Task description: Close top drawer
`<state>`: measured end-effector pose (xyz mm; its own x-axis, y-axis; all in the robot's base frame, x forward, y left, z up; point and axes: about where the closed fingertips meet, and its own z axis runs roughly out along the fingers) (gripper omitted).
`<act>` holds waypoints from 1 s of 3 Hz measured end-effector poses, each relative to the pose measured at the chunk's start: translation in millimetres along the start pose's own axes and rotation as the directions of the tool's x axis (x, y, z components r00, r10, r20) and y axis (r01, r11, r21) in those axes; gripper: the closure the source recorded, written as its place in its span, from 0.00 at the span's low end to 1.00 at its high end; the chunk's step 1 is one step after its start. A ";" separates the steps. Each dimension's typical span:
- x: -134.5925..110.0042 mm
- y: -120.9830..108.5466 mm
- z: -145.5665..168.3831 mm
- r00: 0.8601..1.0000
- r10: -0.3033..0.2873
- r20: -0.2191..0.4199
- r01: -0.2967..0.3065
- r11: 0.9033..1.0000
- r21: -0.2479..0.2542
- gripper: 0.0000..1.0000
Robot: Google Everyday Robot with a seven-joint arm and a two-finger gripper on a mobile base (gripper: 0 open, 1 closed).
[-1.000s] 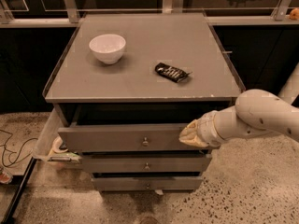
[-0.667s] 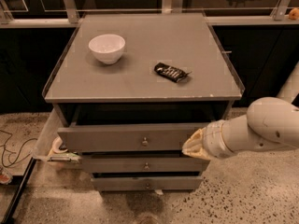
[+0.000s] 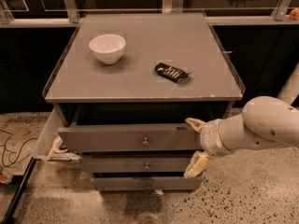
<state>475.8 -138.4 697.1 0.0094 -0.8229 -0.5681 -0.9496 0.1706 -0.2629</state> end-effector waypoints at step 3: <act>32.0 -33.7 72.8 0.996 0.034 -0.085 -0.040 0.996 -0.076 0.42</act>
Offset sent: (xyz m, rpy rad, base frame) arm 0.0894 0.0095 -0.1227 -0.1250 0.1713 -0.0346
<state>531.0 -131.0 631.1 -0.0492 -0.8598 -0.5083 -0.9703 0.1617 -0.1796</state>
